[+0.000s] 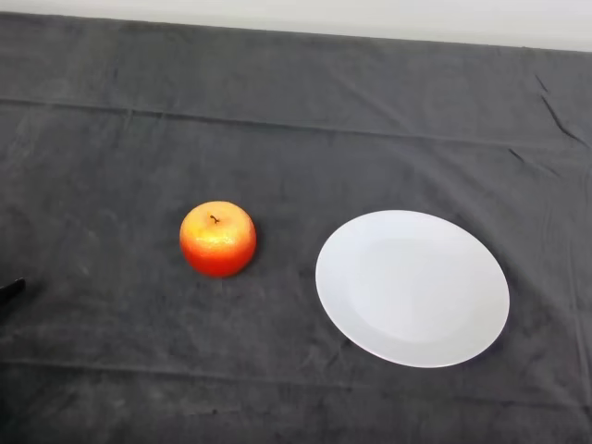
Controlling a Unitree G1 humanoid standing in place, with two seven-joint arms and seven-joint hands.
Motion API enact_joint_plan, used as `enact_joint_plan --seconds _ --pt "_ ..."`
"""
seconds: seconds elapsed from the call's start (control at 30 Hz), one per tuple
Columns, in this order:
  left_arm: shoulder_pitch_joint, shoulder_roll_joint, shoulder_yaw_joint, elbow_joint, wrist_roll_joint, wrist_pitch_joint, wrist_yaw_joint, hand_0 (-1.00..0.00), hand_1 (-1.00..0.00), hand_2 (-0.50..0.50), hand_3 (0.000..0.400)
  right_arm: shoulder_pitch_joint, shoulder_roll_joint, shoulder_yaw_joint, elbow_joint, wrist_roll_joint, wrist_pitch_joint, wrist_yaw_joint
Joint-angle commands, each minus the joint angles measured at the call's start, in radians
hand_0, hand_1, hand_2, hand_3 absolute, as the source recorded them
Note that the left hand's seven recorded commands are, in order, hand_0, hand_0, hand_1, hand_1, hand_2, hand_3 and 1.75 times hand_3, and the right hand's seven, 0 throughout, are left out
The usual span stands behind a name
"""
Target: Move the apple to the plate
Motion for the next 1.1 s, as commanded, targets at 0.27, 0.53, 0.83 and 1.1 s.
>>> enact_joint_plan --seconds 0.27,0.53,0.83,1.1 --pt "0.001 -0.005 0.018 -0.030 0.025 0.008 -0.014 0.00 0.00 0.00 0.000 0.137 0.164 -0.0353 0.094 -0.0039 0.049 -0.0058" --pt "-0.016 -0.003 0.018 -0.029 0.041 0.002 -0.011 0.00 0.00 0.00 0.000 0.145 0.153 -0.0477 0.098 -0.0029 0.050 0.0122" --pt "-0.039 -0.008 0.007 -0.026 0.068 -0.015 -0.015 0.00 0.00 0.00 0.000 0.148 0.152 -0.0485 0.098 0.0006 0.039 0.0170" --pt "-0.060 0.003 0.001 -0.022 0.088 -0.040 -0.037 0.00 0.00 0.00 0.000 0.148 0.152 -0.0491 0.098 0.0026 0.034 0.0196"
